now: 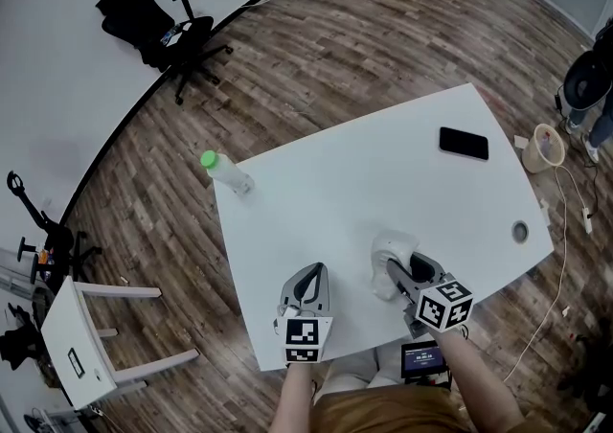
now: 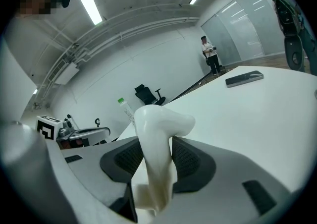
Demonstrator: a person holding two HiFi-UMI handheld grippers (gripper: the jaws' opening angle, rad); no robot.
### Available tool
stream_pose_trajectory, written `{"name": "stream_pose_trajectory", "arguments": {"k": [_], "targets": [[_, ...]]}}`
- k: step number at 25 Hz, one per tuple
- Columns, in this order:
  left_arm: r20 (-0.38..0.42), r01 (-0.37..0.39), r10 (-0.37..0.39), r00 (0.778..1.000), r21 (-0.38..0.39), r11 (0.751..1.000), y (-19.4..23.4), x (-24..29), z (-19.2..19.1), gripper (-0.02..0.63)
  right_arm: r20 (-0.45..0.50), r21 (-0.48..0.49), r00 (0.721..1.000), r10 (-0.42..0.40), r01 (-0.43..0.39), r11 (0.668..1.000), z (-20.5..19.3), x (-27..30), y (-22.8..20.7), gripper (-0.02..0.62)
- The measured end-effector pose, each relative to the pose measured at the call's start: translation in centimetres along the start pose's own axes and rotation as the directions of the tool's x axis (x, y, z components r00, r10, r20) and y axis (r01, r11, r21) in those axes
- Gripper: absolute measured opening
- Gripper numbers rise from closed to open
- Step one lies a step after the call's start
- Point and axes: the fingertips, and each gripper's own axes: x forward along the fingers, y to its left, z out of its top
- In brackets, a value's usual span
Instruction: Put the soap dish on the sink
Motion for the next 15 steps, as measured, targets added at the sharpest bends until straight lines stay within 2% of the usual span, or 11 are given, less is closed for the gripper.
{"name": "stream_pose_trajectory", "arguments": {"k": [5,9,15], "targets": [[-0.006,0.004,-0.004,1.0,0.0,1.0,-0.2,0.3,0.0,0.008,-0.04,0.052,0.999,-0.002,0.004,0.999,-0.6,0.4,-0.9,0.179],[-0.008,0.008,-0.008,1.0,0.001,1.0,-0.4,0.6,0.2,0.008,-0.084,0.01,0.996,-0.031,0.032,0.999,-1.5,0.5,-1.4,0.166],[-0.011,0.013,-0.013,1.0,-0.006,1.0,-0.2,0.6,0.1,0.008,-0.082,0.022,0.996,-0.029,0.03,0.999,-1.6,0.6,-1.2,0.166]]}}
